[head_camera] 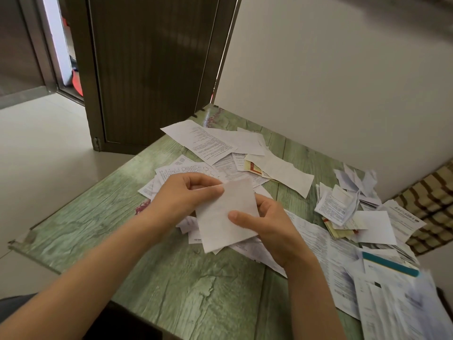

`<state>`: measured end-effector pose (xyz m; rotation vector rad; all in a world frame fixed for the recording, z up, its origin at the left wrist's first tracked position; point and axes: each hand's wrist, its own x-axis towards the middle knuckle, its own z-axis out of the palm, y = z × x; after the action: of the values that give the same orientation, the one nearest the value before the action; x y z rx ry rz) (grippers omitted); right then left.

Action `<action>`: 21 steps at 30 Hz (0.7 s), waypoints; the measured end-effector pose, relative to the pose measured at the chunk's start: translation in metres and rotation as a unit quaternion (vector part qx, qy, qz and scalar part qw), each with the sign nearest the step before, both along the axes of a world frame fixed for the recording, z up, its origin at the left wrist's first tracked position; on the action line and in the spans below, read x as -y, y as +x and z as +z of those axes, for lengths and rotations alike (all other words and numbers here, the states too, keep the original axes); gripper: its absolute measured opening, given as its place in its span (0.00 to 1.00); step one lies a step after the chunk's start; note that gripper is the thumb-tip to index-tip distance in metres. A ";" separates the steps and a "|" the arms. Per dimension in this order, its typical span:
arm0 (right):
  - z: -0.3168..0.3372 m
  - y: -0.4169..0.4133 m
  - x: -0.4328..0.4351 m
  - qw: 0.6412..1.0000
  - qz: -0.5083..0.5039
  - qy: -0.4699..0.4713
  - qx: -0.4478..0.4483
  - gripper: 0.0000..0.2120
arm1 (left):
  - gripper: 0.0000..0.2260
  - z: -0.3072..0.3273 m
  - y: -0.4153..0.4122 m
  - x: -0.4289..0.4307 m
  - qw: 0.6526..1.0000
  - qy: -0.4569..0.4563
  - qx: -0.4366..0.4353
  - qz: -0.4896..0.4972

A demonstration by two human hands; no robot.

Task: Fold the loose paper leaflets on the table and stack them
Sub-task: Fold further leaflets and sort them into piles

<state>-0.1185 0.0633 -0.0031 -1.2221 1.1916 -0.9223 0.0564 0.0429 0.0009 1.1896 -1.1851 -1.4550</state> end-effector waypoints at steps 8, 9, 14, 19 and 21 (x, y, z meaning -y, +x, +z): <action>0.005 0.002 0.004 0.988 -0.096 -0.038 0.115 0.18 | 0.02 -0.002 -0.001 -0.001 0.998 0.032 -0.047 0.026; 0.004 0.004 0.002 0.992 -0.080 -0.029 0.092 0.18 | 0.02 -0.002 -0.001 0.000 0.997 0.042 -0.057 0.033; 0.000 0.008 0.003 0.995 -0.087 -0.011 0.041 0.09 | 0.03 0.000 -0.002 0.000 0.997 0.059 -0.053 0.026; -0.001 0.008 0.004 0.995 -0.090 -0.003 0.036 0.12 | 0.05 0.001 -0.002 -0.001 0.999 0.035 -0.025 0.019; -0.002 0.009 0.004 0.995 -0.098 0.006 0.029 0.12 | 0.06 0.000 -0.002 -0.001 0.999 0.030 -0.017 0.021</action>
<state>-0.1098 0.0594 -0.0052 -1.0754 1.2857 -1.0874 0.0539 0.0436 0.0011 1.2198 -1.0931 -1.4828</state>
